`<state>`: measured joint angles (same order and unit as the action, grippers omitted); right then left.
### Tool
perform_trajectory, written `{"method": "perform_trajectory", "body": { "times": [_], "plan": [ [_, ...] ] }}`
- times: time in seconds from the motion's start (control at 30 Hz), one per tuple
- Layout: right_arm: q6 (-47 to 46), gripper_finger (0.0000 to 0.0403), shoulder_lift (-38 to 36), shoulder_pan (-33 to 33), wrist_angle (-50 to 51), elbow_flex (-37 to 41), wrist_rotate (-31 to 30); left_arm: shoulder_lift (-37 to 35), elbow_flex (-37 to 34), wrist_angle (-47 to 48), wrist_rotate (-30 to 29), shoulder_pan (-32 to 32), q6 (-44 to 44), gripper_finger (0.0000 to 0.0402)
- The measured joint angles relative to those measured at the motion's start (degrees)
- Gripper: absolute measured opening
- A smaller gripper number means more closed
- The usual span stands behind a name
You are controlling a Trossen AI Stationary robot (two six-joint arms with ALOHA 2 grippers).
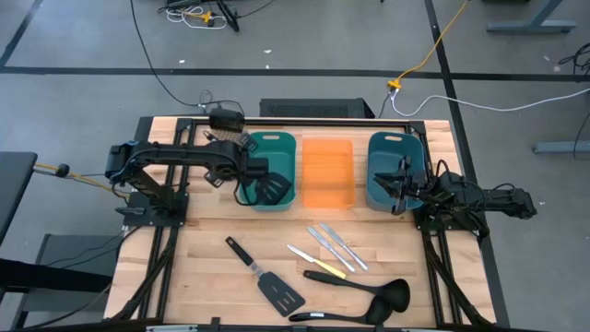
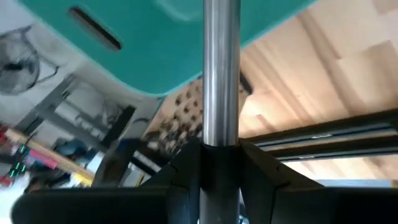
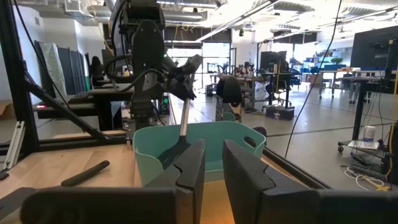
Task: Pick & Place Kitchen Items
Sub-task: Put the top black spatula into the green bin
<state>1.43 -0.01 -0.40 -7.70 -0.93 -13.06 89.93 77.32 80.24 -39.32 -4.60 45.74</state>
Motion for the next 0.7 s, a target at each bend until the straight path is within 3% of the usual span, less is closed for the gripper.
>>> {"method": "perform_trajectory", "body": {
  "times": [0.3, 0.5, 0.7],
  "plan": [
    [0.09, 0.0068, 0.00, 0.01, -0.06, 0.00, 0.00, 1.30, 0.01, -4.92, 5.17, -1.25, 1.13, 0.0085],
    [0.09, 0.0068, 0.00, 0.01, -0.28, 0.00, 0.00, 2.20, 0.00, -4.20, 11.15, -3.26, -4.41, 0.0085],
    [0.13, 0.0068, 0.00, 0.02, -0.31, 0.00, 0.02, 2.82, 0.00, -4.05, 13.34, -3.30, -6.24, 0.0085]
  ]
}}
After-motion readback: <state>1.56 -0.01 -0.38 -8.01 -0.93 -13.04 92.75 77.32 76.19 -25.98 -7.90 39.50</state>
